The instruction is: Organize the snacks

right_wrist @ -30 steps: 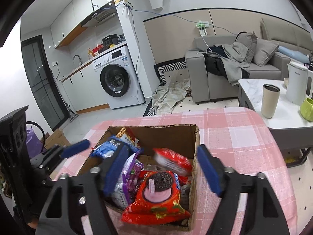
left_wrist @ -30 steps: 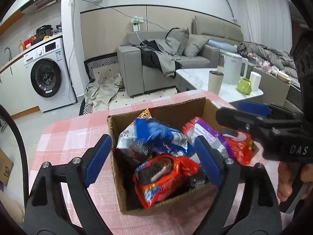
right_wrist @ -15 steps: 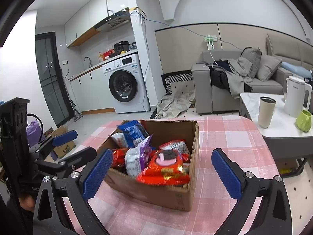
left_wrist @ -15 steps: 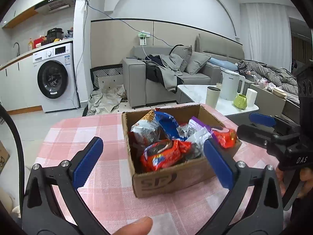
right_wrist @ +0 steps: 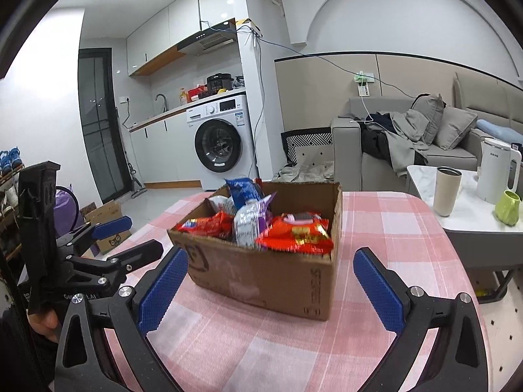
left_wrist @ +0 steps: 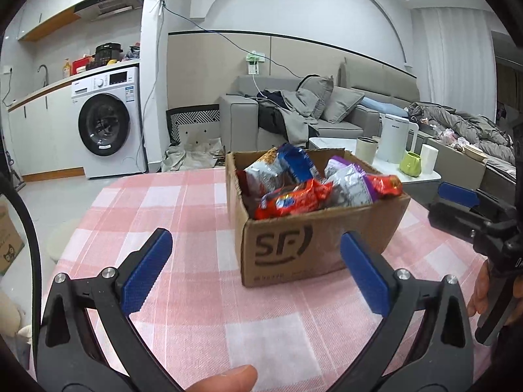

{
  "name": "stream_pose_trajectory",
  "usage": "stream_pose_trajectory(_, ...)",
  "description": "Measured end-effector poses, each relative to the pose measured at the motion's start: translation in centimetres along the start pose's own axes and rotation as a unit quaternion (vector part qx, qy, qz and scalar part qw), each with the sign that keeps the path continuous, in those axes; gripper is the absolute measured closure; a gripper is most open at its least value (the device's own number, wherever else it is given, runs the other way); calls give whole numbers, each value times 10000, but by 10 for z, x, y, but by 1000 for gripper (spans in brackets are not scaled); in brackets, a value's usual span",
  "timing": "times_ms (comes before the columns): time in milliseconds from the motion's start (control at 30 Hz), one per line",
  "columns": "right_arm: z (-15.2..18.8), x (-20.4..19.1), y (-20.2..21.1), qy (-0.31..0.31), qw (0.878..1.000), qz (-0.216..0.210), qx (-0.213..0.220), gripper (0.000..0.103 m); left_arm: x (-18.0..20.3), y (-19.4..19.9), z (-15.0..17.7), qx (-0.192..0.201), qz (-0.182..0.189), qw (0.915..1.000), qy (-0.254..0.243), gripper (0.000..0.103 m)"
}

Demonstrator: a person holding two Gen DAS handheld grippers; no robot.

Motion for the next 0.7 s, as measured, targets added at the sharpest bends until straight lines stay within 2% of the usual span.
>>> stream_pose_trajectory(167,16,0,7,41,9999,122,-11,0,-9,14,12,34,-41,10000,-15,0)
stream_pose_trajectory(267,24,-1,14,62,9996,244,125,0,-13,20,21,56,-74,10000,-29,0)
stream_pose_trajectory(500,27,2,26,-52,9985,287,459,0,-11,15,29,52,-81,9999,-44,0)
stream_pose_trajectory(700,30,0,21,35,9987,325,403,0,-9,9,28,93,-54,9999,-26,0)
Point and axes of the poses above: each gripper's, at about its wrist camera, not at the fingertips, and y roughly against the way its jaws point, x to its right, z to its underside, the point moved 2 cm from there along -y, roughly the way its jaws point, and after that the axes turned 12 degrees about y, right-handed, at the moved point
